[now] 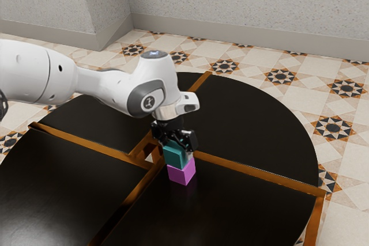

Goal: Pick up the blue block with one arm, and put the blue block on the table with one arm

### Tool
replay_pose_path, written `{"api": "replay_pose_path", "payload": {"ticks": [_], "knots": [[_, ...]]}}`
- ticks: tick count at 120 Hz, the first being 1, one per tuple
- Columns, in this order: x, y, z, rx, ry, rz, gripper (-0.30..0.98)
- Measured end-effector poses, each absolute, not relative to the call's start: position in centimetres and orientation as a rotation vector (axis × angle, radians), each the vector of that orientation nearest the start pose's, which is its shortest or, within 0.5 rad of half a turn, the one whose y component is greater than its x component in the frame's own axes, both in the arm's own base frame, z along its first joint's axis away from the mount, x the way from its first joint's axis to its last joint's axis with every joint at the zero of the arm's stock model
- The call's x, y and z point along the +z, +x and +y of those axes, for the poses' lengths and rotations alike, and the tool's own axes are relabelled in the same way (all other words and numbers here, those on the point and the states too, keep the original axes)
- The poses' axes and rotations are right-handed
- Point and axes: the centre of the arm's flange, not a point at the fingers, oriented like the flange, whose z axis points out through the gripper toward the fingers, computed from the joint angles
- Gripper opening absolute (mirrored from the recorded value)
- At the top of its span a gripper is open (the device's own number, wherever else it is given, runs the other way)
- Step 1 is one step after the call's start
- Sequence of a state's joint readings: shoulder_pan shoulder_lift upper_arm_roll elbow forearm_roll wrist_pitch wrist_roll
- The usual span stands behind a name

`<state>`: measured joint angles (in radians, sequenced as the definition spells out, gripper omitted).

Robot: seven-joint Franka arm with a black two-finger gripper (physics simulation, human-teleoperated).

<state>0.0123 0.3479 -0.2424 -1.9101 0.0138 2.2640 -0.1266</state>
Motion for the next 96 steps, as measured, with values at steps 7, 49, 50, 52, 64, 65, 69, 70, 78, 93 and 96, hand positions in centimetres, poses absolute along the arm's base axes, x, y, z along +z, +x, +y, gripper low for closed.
{"api": "replay_pose_path", "payload": {"ticks": [7,49,50,52,64,65,69,70,78,93,96], "knots": [[32.16,60.98,-13.24,-0.015,-3.211,0.152,0.69],[31.79,61.19,-13.27,-0.035,-3.215,0.15,0.66],[31.79,61.2,-13.27,-0.036,-3.215,0.15,0.65],[31.8,61.2,-13.27,-0.037,-3.215,0.15,0.63],[31.82,61.23,-13.29,-0.042,-3.215,0.151,0.54],[31.82,61.24,-13.29,-0.043,-3.215,0.151,0.53],[31.84,61.25,-13.29,-0.045,-3.215,0.152,0.51],[31.85,61.26,-13.29,-0.045,-3.214,0.152,0.5],[31.99,61.26,-13.29,-0.05,-3.214,0.152,0.46],[32.07,61.28,-13.29,-0.054,-3.214,0.151,0.42],[32.06,61.28,-13.29,-0.054,-3.214,0.151,0.42]]}}
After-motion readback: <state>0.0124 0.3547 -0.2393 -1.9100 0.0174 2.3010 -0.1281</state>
